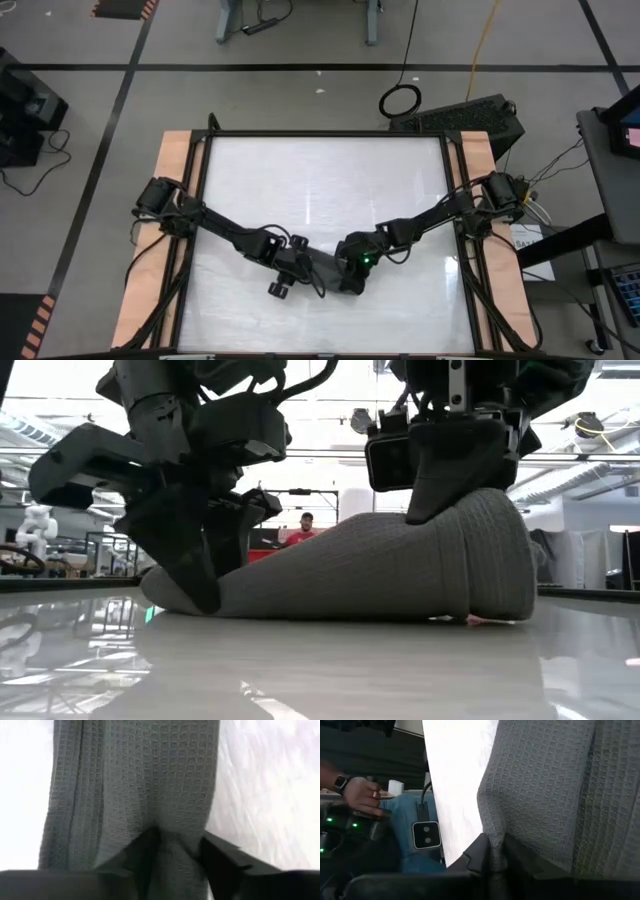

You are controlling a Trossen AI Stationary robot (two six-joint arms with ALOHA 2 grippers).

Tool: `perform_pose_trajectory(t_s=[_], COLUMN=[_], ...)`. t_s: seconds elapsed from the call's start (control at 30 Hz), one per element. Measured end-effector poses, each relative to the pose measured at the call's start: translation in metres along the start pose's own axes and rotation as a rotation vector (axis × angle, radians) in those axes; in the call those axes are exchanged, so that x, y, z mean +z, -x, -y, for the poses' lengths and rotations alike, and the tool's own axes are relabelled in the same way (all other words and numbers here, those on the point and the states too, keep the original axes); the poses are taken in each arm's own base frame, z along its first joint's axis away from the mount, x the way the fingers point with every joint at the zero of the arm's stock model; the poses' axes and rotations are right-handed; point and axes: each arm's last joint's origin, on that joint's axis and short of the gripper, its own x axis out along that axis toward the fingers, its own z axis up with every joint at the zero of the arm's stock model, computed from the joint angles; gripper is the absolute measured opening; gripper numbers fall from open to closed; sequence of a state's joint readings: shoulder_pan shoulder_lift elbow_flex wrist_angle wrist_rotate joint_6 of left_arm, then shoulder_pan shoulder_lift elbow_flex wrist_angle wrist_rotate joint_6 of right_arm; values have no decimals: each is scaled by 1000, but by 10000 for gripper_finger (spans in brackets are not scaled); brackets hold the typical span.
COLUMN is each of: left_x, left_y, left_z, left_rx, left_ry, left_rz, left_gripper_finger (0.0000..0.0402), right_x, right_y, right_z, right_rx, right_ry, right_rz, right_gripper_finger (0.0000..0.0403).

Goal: Roll towel
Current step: Roll the dark gray towel

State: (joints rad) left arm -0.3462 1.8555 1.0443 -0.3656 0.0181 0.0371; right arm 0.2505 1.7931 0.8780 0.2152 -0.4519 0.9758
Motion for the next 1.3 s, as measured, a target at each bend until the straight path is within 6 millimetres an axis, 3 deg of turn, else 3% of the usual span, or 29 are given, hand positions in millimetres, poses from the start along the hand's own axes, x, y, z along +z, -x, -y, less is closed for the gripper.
perform_pose_trajectory(t_s=[0.13, 0.2, 0.37, 0.57, 0.83, 1.0, 1.3], left_x=[-1, -1, -1, -3, -2, -6, -13], left_y=[0, 0, 1, 2, 9, -2, -25], left_z=[0, 1, -2, -20, -44, -58, -68], left_rx=[-10, -53, -250, -604, -795, -877, -966], left_ry=[-54, -92, -71, 103, 248, 373, 495], left_rz=[-11, -7, 13, 53, 92, 74, 6], left_gripper_finger=[52, 19, 17, 16, 16, 16, 16], right_x=[-3, -5, -16, -32, -66, -82, -87], right_y=[-2, -4, 3, 17, 12, 9, -12], right_z=[-4, -10, -31, -57, -77, -85, -84], right_rx=[19, 49, 103, 51, -71, -133, -208], right_ry=[19, 62, 220, 423, 673, 741, 818], right_rz=[2, 4, 7, 116, 234, 301, 316], right_gripper_finger=[63, 80, 143, 202, 207, 208, 208])
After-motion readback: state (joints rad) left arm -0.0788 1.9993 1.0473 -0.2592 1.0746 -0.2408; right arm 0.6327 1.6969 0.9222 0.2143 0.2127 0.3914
